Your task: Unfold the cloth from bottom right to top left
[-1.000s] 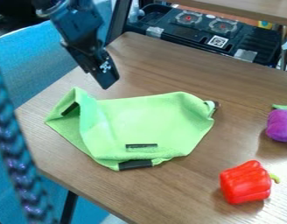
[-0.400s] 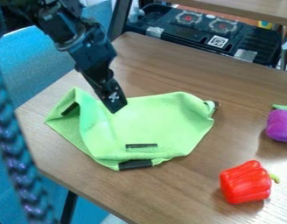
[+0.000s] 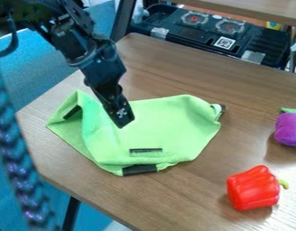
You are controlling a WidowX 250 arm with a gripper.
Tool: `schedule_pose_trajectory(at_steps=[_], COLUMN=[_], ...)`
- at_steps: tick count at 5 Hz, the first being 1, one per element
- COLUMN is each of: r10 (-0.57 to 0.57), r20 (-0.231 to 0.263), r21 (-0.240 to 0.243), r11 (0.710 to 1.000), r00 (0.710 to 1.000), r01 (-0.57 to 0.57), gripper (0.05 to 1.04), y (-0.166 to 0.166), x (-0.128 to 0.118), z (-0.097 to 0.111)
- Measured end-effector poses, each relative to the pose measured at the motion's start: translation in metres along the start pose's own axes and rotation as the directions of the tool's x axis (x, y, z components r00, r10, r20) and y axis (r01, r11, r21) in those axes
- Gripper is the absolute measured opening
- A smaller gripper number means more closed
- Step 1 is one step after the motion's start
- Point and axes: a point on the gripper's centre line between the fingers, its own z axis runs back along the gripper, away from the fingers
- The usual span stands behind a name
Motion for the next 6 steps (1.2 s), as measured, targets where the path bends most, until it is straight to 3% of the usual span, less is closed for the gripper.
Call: schedule_pose_trajectory(at_steps=[2,6], r10=[-0.060,-0.103], r20=[-0.018,-0.040], r21=[-0.054,-0.068], r11=[0.997,0.993], r00=[0.998,0.994], r01=[0.059,0.100], gripper=[1.000,0.999], y=[-0.010,-0.025], x=[-0.008,-0.010], z=[-0.018,-0.039])
